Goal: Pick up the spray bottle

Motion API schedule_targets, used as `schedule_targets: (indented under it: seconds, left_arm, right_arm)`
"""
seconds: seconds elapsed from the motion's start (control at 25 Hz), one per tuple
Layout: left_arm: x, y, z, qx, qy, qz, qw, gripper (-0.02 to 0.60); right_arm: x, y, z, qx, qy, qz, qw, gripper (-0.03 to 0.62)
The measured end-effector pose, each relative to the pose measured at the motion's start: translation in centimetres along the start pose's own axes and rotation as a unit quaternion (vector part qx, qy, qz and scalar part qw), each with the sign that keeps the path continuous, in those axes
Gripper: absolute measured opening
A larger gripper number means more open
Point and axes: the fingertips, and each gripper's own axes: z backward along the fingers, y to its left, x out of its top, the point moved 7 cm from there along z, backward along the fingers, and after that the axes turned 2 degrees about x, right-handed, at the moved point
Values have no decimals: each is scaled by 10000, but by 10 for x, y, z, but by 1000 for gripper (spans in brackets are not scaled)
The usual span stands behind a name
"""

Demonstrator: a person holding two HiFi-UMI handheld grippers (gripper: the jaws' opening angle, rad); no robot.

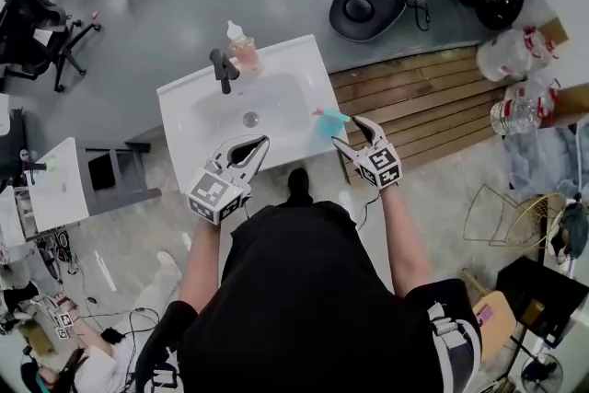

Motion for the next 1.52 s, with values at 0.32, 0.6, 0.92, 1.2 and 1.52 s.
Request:
schedule_targets:
  seconds: [0.32,0.6,0.92,1.2,1.52]
  left_arm:
    - [-11,24,7,69,81,90,9999,23]
    - [-15,38,14,57,67,92,9999,25]
    - [-20,50,16,46,64,136,9999,24]
    - [-23,53,18,113,85,181,9997,23]
    - [-22,49,13,68,123,121,9998,24]
  right_arm:
    - [7,-3,-27,-13,-57,-25,10000,342]
    - [11,-2,-38,-135,-163,-169,9996,311]
    - [17,3,-43,-328,-141,-20,9994,202]
    - [18,2,-45,-381,-139,1,9992,187]
    - [24,-2,-49,-366,-139,-6,9992,183]
